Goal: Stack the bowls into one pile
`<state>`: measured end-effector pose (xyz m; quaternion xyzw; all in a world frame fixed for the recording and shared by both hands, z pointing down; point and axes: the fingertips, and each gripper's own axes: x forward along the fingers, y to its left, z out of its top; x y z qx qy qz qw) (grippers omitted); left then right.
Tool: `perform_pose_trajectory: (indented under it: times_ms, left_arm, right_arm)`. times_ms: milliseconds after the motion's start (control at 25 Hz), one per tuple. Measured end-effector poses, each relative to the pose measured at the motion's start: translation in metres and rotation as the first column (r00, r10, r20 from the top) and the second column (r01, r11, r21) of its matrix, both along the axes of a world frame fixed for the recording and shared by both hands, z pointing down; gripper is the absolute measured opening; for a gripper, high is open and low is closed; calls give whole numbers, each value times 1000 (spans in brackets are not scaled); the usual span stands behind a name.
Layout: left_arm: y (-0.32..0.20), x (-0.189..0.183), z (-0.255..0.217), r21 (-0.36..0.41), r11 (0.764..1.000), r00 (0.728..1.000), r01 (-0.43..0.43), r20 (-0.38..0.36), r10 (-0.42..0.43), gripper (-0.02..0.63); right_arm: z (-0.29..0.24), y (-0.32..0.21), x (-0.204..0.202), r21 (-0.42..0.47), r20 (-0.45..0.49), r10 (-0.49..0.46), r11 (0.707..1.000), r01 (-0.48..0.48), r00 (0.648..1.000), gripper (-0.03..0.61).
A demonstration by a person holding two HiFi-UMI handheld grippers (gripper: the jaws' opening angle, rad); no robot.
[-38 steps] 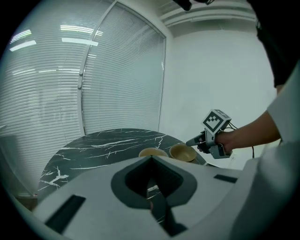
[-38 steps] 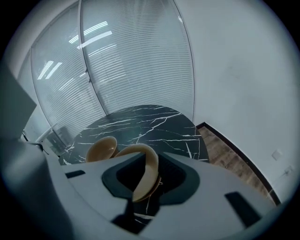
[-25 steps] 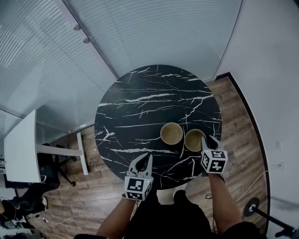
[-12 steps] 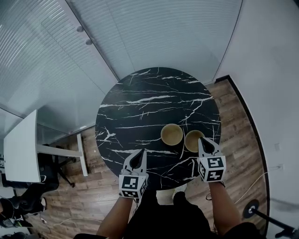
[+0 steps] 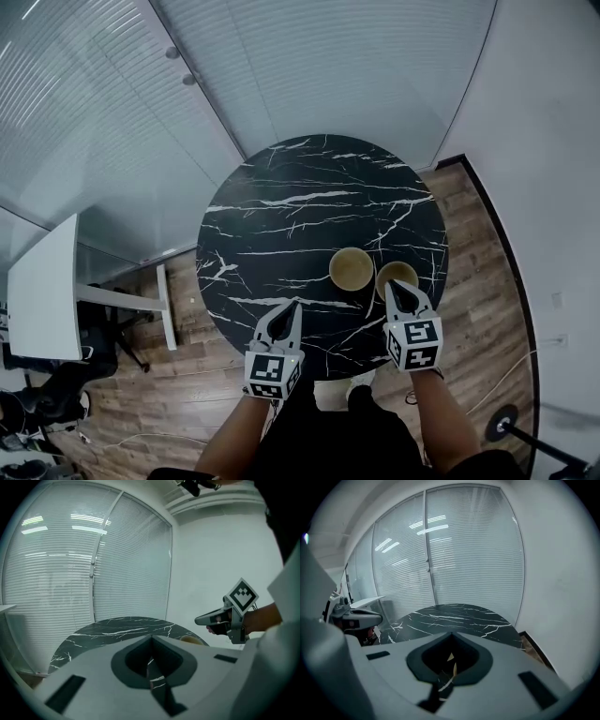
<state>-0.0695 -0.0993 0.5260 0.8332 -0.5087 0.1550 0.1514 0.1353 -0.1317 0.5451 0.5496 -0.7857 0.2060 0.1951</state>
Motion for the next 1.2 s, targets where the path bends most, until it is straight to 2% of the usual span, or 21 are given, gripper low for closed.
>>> perform_pose_trajectory:
  times_ms: [360, 520, 680, 800, 960, 1120, 1200]
  left_arm:
    - [5, -9, 4, -6, 1000, 1000, 5, -6, -5, 9]
    - [4, -12, 9, -14, 1000, 1000, 7, -13, -7, 9]
    - [6, -11, 12, -20, 1000, 999, -6, -33, 6, 9]
    - [8, -13, 15, -28, 1000, 999, -8, -39, 7, 9]
    - [7, -18, 18, -29, 1000, 999, -2, -46, 0, 9]
    - [6, -22, 21, -31, 1000, 998, 4, -56, -6, 9]
    - [8, -26, 25, -37, 999, 999, 7, -52, -9, 9]
  right_arm:
    - [7, 3, -21, -10, -37, -61, 998, 61, 997, 11]
    - [19, 2, -36, -50, -43, -112, 993, 109, 993, 11]
    - [34, 2, -46, -88, -91, -166, 983, 158, 982, 12]
    - [45, 4, -58, -113, -130, -230, 970, 216, 965, 56]
    - [61, 9, -82, -167, -201, -346, 934, 316, 916, 116]
    - [82, 6, -100, -201, -358, -466, 885, 420, 809, 143]
    - [93, 3, -105, -226, -402, -493, 870, 438, 772, 146]
